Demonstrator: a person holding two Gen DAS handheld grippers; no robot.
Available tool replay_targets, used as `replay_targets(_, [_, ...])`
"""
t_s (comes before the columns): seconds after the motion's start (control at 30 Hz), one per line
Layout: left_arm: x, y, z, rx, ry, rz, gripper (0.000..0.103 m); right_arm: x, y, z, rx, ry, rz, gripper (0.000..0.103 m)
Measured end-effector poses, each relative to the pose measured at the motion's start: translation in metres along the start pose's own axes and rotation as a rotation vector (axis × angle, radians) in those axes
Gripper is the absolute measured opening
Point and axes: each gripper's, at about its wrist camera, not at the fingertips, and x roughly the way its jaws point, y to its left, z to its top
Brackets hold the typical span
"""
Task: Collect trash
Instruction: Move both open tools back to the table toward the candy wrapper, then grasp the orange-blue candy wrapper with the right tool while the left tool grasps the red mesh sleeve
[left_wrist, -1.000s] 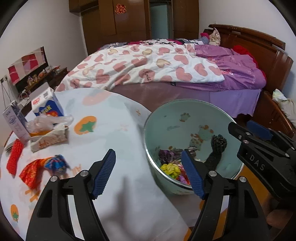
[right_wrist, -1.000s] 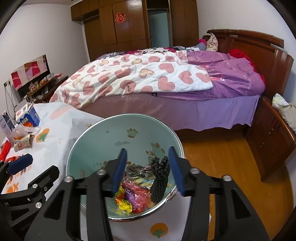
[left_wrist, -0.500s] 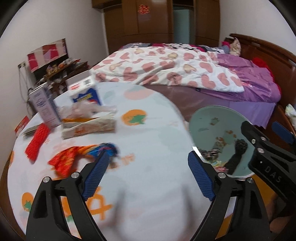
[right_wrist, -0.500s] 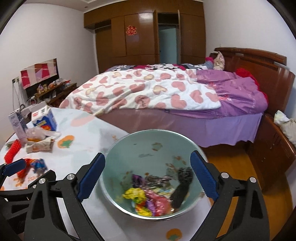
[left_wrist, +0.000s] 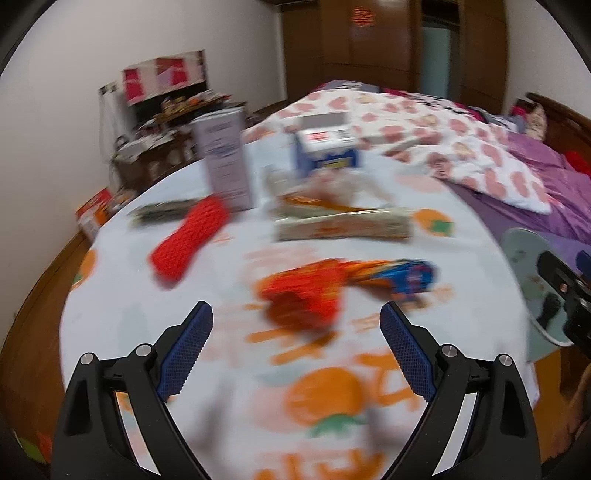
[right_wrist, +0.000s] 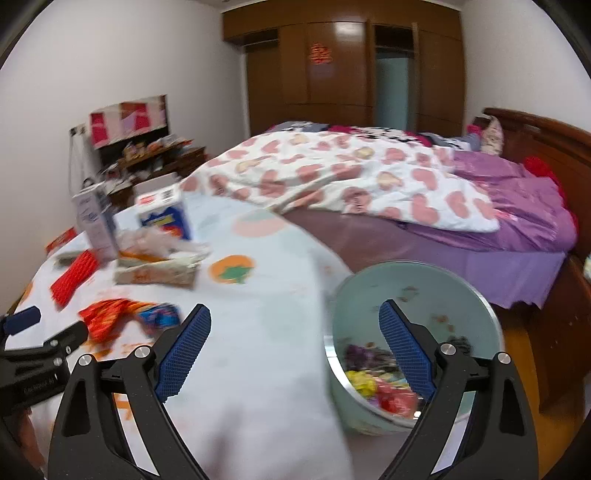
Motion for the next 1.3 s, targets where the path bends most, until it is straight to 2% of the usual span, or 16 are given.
replay_targets(0.2, [0.009, 0.058, -0.008, -0.085, 0.032, 0.063, 0.09, 0.018, 0.046, 0.004, -0.055, 0.036, 0.076, 0.09])
replay_targets(0.3, [0.01, 0.076, -0.009, -0.1, 0.035, 0.085, 0.09, 0.033, 0.067, 0.005, -0.086, 0.079, 0.122, 0.09])
replay_targets(0.47, [0.015, 0.1, -0.009, -0.132, 0.042, 0.112, 0.09, 0.063, 0.093, 0.011, -0.137, 0.14, 0.147, 0.09])
replay_targets(0.63, [0.021, 0.112, -0.006, -0.141, 0.044, 0.124, 0.09, 0.104, 0.112, 0.013, -0.199, 0.253, 0.18, 0.079])
replay_targets(0.77, [0.028, 0.12, 0.001, -0.134, 0.047, 0.135, 0.09, 0.122, 0.123, 0.005, -0.242, 0.35, 0.241, 0.064])
replay_targets(0.83, [0.033, 0.122, 0.005, -0.123, 0.045, 0.141, 0.09, 0.12, 0.125, 0.003, -0.259, 0.347, 0.245, 0.054])
replay_targets(0.97, [0.047, 0.123, 0.023, -0.093, 0.038, 0.125, 0.09, 0.114, 0.13, -0.002, -0.29, 0.336, 0.265, 0.047])
replay_targets(1.13, [0.066, 0.117, 0.043, -0.054, 0.022, 0.135, 0.09, 0.097, 0.118, -0.003, -0.237, 0.311, 0.274, 0.046])
replay_targets(1.3, [0.096, 0.104, 0.057, -0.028, 0.047, 0.142, 0.088, 0.075, 0.099, -0.002, -0.157, 0.275, 0.235, 0.046])
